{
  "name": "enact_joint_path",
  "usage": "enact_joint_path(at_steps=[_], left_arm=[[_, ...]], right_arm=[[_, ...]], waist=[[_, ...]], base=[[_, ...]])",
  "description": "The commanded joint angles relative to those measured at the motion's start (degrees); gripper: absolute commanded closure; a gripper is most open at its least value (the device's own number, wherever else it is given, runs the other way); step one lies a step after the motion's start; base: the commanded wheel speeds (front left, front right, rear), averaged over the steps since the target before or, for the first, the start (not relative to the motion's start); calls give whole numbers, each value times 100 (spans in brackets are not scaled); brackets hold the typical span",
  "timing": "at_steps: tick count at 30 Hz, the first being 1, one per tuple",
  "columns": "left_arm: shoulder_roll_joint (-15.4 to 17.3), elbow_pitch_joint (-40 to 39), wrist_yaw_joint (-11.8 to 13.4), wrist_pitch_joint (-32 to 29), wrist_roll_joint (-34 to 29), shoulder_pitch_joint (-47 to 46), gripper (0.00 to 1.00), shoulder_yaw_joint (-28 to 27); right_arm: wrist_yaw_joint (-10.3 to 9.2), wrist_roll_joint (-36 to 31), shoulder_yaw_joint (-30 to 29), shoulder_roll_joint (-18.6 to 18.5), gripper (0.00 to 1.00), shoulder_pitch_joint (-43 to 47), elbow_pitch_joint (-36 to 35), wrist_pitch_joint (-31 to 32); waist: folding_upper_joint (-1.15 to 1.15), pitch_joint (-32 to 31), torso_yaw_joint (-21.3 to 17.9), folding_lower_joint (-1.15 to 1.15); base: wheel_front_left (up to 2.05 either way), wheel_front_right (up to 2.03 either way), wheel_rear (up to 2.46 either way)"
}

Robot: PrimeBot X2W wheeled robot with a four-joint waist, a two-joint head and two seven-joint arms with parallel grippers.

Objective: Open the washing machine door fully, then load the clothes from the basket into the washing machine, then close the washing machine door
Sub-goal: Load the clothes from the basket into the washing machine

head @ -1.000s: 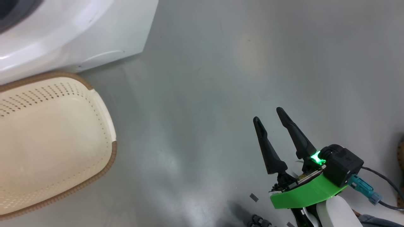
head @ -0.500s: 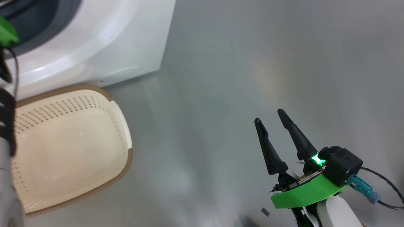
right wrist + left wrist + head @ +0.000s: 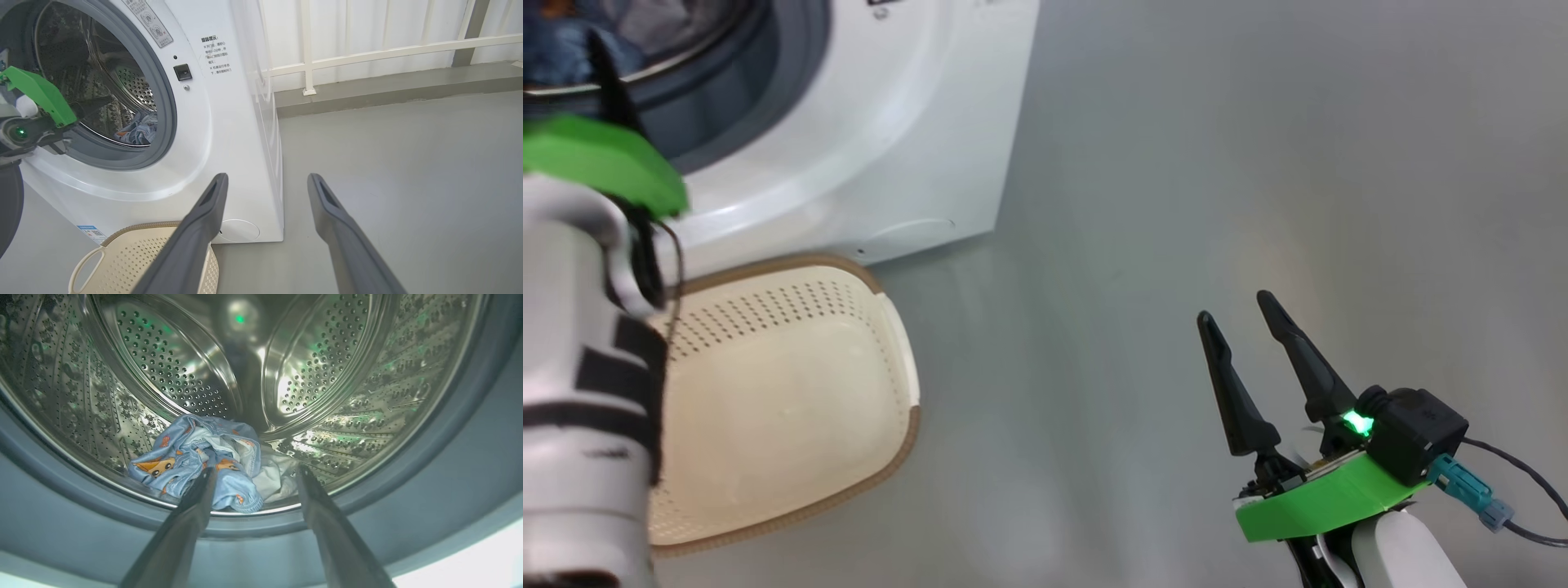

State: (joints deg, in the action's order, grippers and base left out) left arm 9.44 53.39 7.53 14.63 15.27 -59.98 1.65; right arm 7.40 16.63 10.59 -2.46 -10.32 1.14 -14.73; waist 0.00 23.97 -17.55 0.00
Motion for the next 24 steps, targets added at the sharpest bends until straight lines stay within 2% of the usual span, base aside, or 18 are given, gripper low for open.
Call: enact_joint_path(at_steps=[1, 18, 24], left_arm=[[162, -191, -14, 37, -49, 155, 0, -58], [-464, -1402, -208, 37, -209, 2200, 0, 46], [-568, -1820, -229, 37, -165, 2982, 0, 53]], right_arm=[[9, -59, 114, -42, 0, 132, -99, -27], [9, -178, -148, -42, 0, 418, -6, -27], [9, -221, -227, -42, 0, 556, 4, -27]], waist=[[0, -193, 167, 0], [0, -1002, 710, 0], [0, -1277, 893, 0]], base=[[0, 0, 0], [0, 0, 0], [0, 0, 0]])
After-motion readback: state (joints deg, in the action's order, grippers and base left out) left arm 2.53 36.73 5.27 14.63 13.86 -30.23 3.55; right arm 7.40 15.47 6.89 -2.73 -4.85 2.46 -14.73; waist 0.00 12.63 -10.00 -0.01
